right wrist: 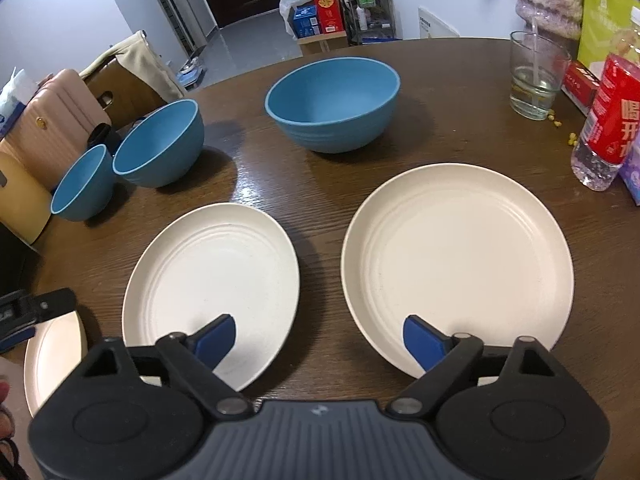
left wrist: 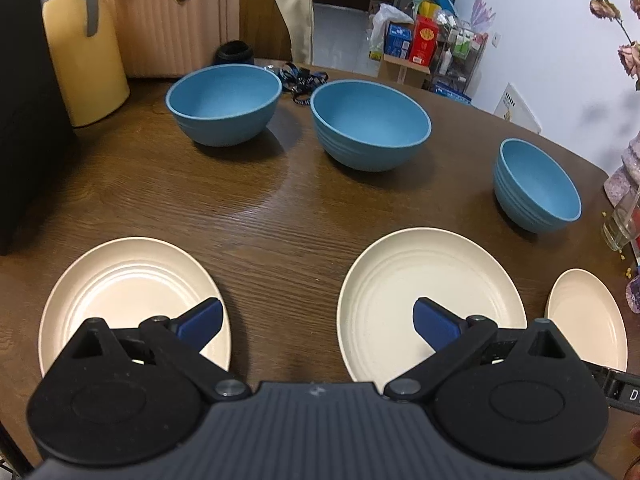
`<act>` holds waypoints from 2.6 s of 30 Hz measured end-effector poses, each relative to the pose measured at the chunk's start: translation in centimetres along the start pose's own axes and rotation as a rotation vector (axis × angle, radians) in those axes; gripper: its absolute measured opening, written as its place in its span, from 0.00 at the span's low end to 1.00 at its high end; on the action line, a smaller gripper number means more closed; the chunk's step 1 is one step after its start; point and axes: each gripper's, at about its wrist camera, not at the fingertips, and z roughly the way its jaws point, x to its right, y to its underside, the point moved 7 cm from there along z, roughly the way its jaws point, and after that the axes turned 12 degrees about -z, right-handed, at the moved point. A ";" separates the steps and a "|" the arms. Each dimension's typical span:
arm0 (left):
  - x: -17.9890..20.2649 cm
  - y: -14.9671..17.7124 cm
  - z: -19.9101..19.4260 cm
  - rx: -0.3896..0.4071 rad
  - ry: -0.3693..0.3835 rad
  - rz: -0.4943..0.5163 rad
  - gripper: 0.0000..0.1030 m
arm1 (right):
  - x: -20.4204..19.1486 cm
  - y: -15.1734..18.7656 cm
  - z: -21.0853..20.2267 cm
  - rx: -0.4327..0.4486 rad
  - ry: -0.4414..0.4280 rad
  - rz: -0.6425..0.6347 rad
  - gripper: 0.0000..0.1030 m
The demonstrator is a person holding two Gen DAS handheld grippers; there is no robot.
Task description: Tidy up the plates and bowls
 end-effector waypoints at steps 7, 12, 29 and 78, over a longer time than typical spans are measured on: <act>0.7 -0.2 2.4 -0.048 -0.010 0.000 0.99 | -0.8 -1.7 1.3 0.008 -0.011 -0.047 0.73; 0.7 -0.2 3.9 -0.081 -0.023 -0.003 0.92 | -1.3 -3.1 2.7 0.001 -0.018 -0.093 0.62; 0.4 0.0 7.7 -0.187 -0.038 -0.039 0.64 | -2.3 -4.6 7.4 -0.079 -0.014 -0.157 0.38; 0.9 1.7 8.3 -0.235 -0.011 -0.066 0.18 | -1.7 -3.7 8.0 -0.123 -0.082 -0.038 0.06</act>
